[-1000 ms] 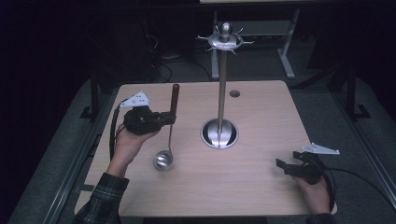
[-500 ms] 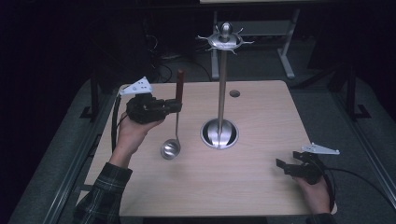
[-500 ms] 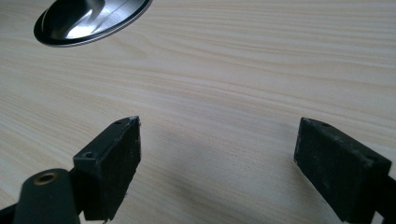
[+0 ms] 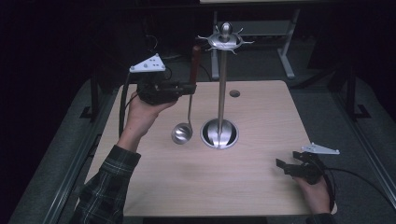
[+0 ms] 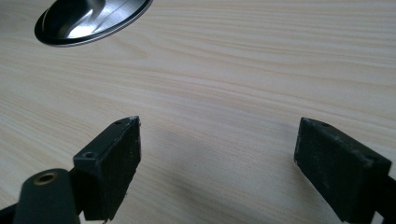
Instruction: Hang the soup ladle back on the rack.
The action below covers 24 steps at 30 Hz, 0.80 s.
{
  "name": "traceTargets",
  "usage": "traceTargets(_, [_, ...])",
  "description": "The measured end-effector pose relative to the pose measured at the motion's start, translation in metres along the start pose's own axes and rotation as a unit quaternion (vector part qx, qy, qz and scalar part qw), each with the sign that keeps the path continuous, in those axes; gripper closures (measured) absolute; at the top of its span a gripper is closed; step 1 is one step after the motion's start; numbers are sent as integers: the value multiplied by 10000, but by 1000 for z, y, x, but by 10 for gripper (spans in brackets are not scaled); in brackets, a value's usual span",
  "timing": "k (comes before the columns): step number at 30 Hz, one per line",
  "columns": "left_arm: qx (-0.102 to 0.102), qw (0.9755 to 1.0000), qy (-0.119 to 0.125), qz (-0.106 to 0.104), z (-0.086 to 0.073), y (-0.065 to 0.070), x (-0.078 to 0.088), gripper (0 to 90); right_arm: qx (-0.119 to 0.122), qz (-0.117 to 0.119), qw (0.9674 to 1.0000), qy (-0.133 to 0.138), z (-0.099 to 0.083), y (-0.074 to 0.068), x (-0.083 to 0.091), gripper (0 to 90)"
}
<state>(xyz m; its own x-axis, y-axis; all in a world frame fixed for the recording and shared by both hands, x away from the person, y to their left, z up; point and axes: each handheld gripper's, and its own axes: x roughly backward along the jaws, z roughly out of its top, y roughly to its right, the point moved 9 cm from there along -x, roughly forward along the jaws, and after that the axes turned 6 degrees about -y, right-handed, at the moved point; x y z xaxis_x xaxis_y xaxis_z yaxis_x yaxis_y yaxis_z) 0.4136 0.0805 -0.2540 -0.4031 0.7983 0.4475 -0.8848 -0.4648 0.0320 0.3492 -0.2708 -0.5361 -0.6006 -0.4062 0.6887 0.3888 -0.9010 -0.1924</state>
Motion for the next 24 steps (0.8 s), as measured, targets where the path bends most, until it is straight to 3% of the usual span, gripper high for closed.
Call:
traceTargets(11, [-16, 10000, -86, -44, 16, -3, -16, 744, 1, 8, 10000, 2, 0, 0, 0, 145])
traceTargets(18, [-5, 9997, -253, -57, 14, -5, -32, 744, -3, 8, 10000, 5, 0, 0, 0, 145])
traceTargets(24, [38, 9998, -160, -65, 13, -6, -37, 738, -7, 18, 10000, 5, 0, 0, 0, 145])
